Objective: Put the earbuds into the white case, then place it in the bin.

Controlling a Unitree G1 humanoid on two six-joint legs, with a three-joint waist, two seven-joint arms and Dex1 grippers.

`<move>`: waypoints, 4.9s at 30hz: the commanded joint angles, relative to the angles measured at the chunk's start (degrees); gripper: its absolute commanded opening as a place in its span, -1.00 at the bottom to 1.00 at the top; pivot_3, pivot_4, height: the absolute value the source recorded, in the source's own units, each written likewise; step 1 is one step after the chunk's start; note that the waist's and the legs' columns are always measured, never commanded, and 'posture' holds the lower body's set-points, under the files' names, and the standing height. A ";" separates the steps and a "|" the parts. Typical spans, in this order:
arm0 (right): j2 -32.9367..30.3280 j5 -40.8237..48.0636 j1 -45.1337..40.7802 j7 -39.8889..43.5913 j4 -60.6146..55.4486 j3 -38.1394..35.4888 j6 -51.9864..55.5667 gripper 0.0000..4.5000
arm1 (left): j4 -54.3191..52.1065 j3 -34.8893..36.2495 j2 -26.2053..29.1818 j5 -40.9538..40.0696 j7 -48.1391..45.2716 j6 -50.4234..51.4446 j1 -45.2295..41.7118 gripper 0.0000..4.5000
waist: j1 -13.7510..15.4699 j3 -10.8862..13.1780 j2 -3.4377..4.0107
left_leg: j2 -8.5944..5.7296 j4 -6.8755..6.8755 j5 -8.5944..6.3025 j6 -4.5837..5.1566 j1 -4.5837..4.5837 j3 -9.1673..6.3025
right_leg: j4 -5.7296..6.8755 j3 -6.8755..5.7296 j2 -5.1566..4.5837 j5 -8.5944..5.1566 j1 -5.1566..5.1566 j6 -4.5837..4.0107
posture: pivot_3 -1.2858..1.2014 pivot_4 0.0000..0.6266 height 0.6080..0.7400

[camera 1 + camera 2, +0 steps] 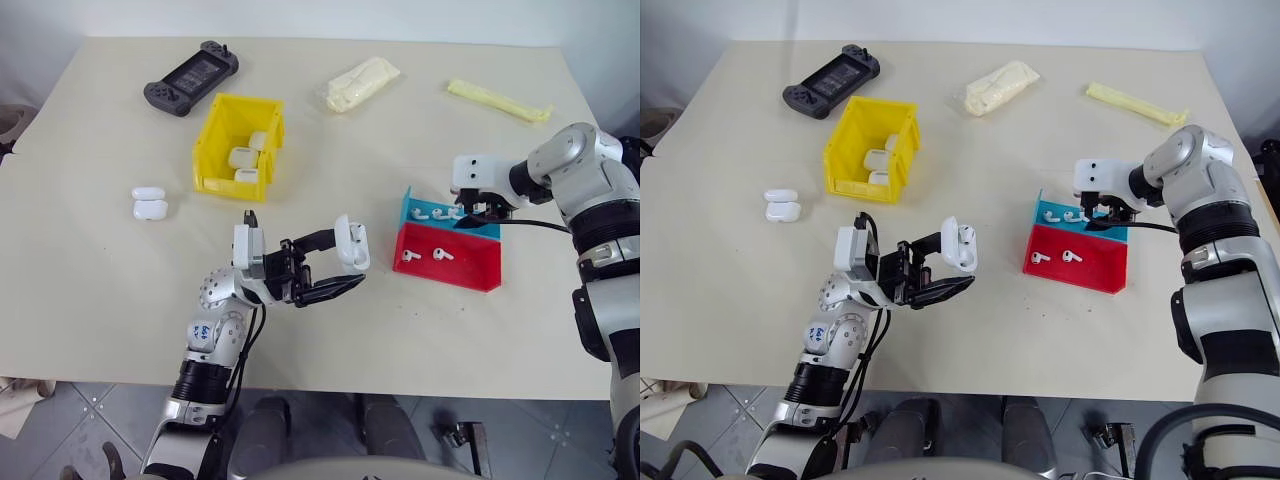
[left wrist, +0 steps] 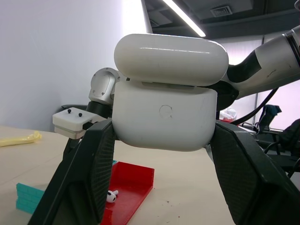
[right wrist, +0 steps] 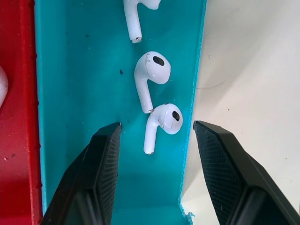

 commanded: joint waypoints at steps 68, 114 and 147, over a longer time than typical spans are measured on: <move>-10.76 28.26 25.35 5.01 -44.54 -27.58 30.52 -0.79 | 0.52 -0.62 -0.73 -1.37 -1.57 1.63 -4.06 0.20 | 1.23 0.00 0.01 | -0.02 -0.04 -0.01 0.02 -0.05 0.05 | -0.08 -0.03 0.00 0.00 -0.02 0.00 | 0.03 -0.52 1.00; 16.51 108.40 54.92 -54.63 -89.29 -38.62 48.50 -0.79 | 1.70 -0.87 -4.23 -1.34 3.44 7.61 -8.95 0.20 | 1.50 0.00 0.01 | 0.02 0.01 -0.03 0.05 0.00 -0.10 | 0.12 0.00 0.11 0.00 0.04 0.00 | 0.03 -0.52 1.00; -2.91 93.90 69.41 -38.25 -84.86 -47.29 41.50 0.35 | 2.47 2.19 1.86 0.17 -1.29 6.99 -7.42 0.20 | 1.90 0.02 -0.02 | 0.01 -0.07 -0.05 0.10 0.01 -0.10 | -0.12 -0.01 0.18 0.02 0.15 0.03 | 0.03 -0.52 1.00</move>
